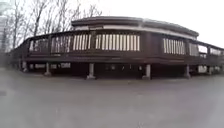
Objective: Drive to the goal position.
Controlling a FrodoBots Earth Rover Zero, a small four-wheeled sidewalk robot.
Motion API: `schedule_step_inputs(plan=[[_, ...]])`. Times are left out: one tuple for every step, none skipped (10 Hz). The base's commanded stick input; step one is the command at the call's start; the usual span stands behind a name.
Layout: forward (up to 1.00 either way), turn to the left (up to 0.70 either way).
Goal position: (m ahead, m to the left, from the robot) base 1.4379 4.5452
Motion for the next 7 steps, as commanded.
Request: schedule_step_inputs(plan=[[0.70,0.35],[0.70,0.35],[0.70,0.35],[0.70,0.35],[0.70,0.35],[0.70,0.35],[0.70,0.35]])
